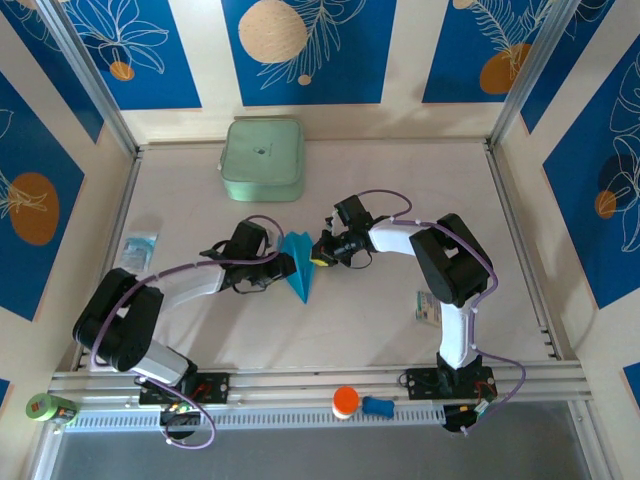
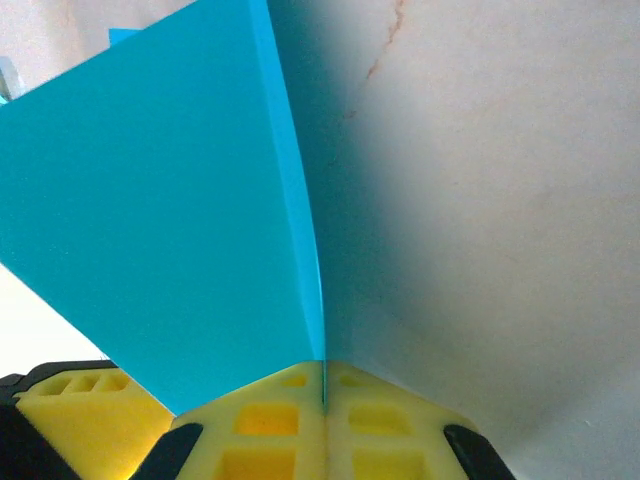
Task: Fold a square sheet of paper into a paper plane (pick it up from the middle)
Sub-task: Move a paper plane to the center of the table.
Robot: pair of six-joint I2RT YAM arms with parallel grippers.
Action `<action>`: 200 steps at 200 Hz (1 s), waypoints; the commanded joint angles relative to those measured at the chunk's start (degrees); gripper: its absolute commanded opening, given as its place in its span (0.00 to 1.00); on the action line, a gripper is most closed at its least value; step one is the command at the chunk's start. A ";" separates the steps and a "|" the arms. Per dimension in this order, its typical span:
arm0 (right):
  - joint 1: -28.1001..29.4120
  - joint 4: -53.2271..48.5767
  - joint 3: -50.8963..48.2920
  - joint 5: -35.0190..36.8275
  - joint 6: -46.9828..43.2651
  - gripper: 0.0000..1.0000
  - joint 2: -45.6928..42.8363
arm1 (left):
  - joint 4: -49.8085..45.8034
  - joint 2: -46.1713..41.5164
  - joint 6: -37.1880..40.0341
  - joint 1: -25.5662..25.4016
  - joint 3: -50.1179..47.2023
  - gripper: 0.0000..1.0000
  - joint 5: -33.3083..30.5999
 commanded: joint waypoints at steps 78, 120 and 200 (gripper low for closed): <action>0.44 -1.53 1.34 -1.53 -0.77 0.02 1.17 | 2.16 5.33 -0.02 -3.70 3.79 0.46 2.56; 0.44 -1.46 1.41 -1.74 -0.54 0.01 1.08 | -1.77 6.94 -0.56 -5.80 6.14 0.47 -2.05; 0.44 -1.57 1.69 -1.97 -0.59 0.01 1.10 | -10.64 8.10 2.39 -8.03 11.34 0.40 -8.62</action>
